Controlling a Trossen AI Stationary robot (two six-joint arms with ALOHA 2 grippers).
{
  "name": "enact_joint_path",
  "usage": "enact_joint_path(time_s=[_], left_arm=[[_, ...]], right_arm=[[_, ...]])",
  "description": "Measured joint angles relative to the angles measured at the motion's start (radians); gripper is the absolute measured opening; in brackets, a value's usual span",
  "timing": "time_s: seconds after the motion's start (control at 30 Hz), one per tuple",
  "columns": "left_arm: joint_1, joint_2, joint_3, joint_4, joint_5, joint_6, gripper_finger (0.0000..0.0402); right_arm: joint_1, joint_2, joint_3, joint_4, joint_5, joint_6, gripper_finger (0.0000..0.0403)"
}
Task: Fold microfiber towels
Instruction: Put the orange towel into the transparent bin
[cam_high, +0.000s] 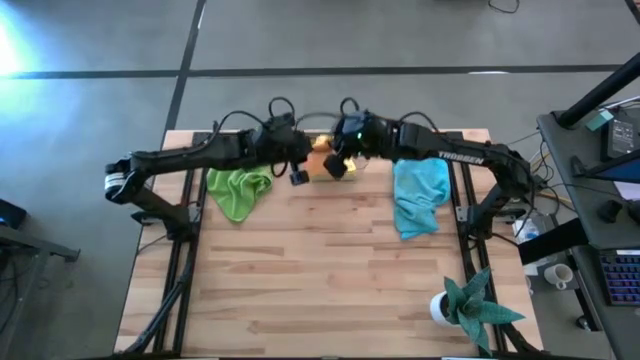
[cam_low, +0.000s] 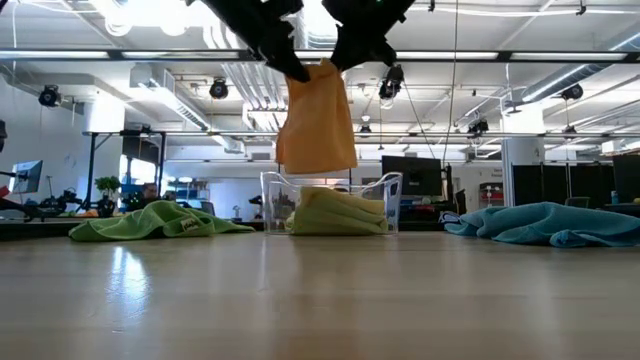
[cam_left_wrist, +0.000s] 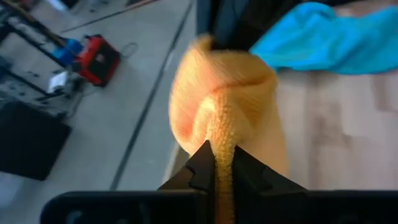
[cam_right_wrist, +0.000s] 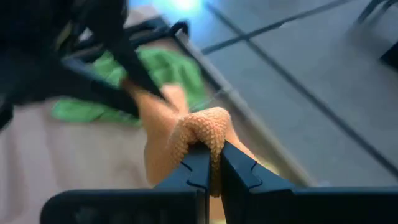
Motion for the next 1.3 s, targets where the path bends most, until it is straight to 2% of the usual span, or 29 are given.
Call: enact_joint_path(time_s=[0.23, 0.4, 0.57, 0.8, 0.93, 1.3], left_arm=[[0.103, 0.052, 0.0, 0.158, -0.003, 0.037, 0.0012], [0.157, 0.106, 0.026, 0.248, -0.003, 0.088, 0.0012], [0.201, 0.188, 0.085, 0.259, -0.003, 0.151, 0.0012], [0.278, 0.284, 0.166, 0.266, -0.002, 0.156, 0.0012], [0.316, 0.325, 0.206, 0.265, -0.001, 0.156, 0.0012], [0.387, 0.431, 0.29, 0.266, 0.062, 0.229, 0.0012]], right_arm=[[-0.116, 0.011, 0.04, 0.01, -0.008, -0.088, 0.0012], [-0.178, 0.025, 0.043, 0.068, -0.095, -0.118, 0.0012], [-0.229, 0.049, 0.044, 0.094, -0.111, -0.173, 0.0012], [-0.308, 0.085, 0.045, 0.11, -0.116, -0.186, 0.0012], [-0.338, 0.121, 0.045, 0.151, -0.156, -0.21, 0.0012], [-0.407, 0.2, 0.045, 0.288, -0.191, -0.319, 0.0012]])
